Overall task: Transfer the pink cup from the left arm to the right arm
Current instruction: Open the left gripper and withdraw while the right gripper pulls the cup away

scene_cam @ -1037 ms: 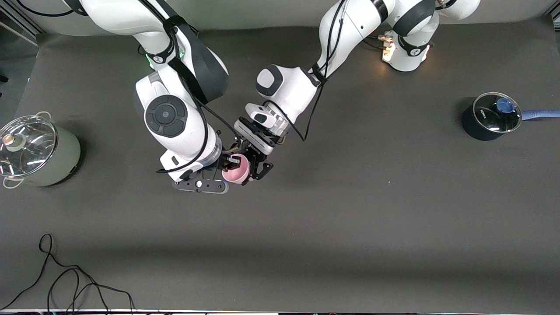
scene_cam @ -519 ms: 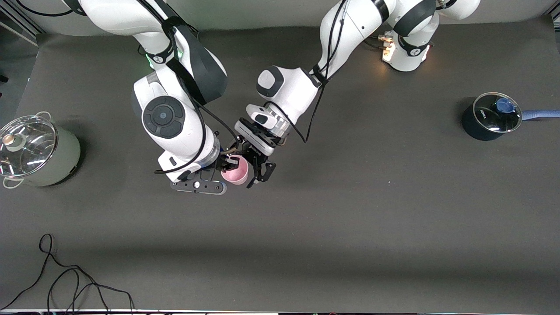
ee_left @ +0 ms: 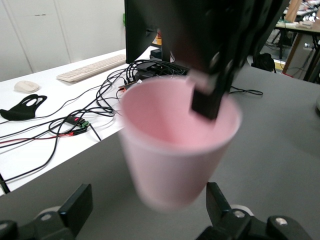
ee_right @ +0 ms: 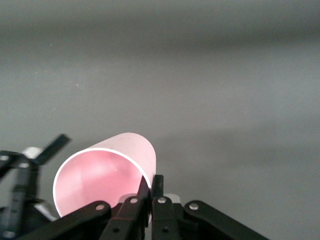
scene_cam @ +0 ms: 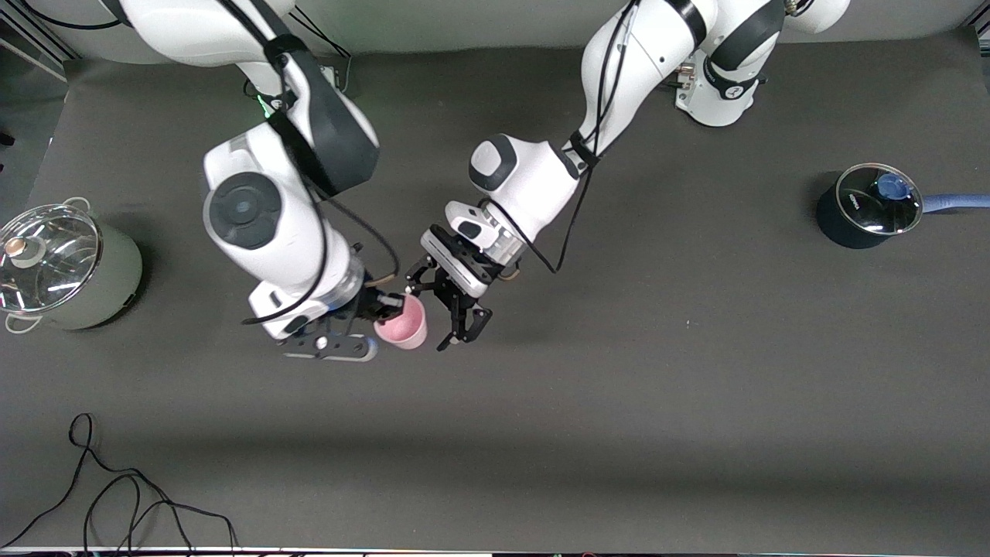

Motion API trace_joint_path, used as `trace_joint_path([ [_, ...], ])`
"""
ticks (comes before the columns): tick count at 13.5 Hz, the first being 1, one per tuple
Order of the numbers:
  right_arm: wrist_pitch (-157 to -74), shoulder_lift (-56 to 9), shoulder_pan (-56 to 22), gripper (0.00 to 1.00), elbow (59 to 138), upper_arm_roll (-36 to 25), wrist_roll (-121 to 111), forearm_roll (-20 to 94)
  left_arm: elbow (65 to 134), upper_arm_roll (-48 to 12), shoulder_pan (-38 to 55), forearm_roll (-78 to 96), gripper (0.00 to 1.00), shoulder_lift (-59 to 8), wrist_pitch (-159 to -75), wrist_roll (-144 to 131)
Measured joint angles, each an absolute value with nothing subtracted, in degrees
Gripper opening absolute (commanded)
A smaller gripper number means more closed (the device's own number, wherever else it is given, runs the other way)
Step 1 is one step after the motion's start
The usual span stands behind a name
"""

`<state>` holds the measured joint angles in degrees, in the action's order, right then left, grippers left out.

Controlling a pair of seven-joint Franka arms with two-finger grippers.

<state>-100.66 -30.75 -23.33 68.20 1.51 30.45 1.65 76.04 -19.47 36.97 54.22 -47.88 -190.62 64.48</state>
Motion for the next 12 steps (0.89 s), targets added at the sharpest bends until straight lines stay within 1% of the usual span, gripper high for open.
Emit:
trace_joint_path([
  [2,-99.8,-30.7,-21.0,0.0,67.7,1.2,27.5,1.7,76.3,-19.2,32.9,50.5,1.0,-47.3,-185.4,64.8],
  [4,-99.8,-30.7,-19.0,0.0,67.4,1.1,24.3,1.6,77.8,-19.1,28.4,46.5,1.0,-44.9,-176.8,65.1],
  [6,-99.8,-30.7,-16.5,0.0,67.2,1.0,19.3,1.6,80.3,-18.9,22.9,42.3,1.0,-40.6,-165.1,65.5],
  [9,-99.5,-30.7,-11.2,0.0,67.2,0.7,7.8,1.5,82.8,-18.7,13.5,37.8,1.0,-33.2,-144.8,65.7],
  [12,-98.5,-30.5,-4.6,0.0,69.2,-0.5,-5.2,1.4,83.9,-18.7,4.8,35.9,1.0,-28.4,-127.0,65.8],
])
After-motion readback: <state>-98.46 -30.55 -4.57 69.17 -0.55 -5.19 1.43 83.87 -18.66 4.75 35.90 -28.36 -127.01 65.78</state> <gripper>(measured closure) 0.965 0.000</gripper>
